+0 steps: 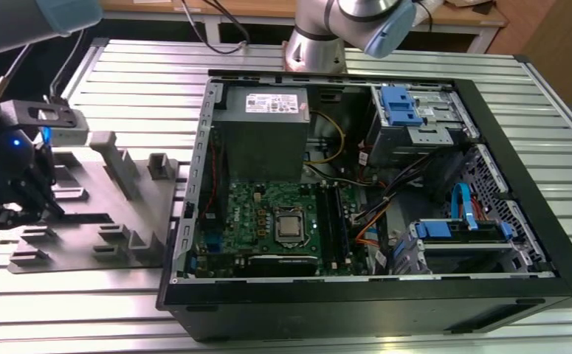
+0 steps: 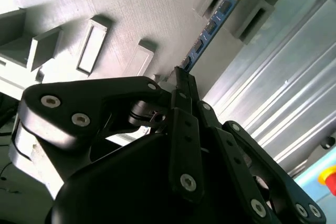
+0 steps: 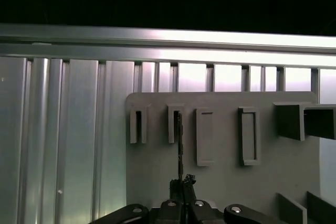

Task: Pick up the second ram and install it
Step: 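Pick up the second ram and move it above second insertion slot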

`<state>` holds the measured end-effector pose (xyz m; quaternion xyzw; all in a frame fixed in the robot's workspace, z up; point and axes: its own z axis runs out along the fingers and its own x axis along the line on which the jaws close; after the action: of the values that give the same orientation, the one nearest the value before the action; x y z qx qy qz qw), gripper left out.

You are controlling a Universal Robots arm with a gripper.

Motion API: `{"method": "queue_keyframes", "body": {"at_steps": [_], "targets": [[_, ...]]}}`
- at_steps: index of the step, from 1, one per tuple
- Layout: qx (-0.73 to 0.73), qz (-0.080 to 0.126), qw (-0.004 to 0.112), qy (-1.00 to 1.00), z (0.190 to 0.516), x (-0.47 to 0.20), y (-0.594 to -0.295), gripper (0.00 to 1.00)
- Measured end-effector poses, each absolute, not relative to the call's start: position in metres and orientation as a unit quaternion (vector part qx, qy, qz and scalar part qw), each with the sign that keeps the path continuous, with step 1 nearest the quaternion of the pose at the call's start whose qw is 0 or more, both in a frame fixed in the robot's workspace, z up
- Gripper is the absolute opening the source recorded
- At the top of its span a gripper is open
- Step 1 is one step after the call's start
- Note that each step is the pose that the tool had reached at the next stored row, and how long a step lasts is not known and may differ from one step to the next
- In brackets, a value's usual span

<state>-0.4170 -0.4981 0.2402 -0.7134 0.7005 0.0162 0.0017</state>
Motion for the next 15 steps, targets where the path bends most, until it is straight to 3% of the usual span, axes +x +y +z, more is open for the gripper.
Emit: {"method": "queue_keyframes", "body": {"at_steps": [15], "targets": [[-0.712, 0.018, 0.003, 0.702, 0.289, -0.414, -0.498, 0.08]]}}
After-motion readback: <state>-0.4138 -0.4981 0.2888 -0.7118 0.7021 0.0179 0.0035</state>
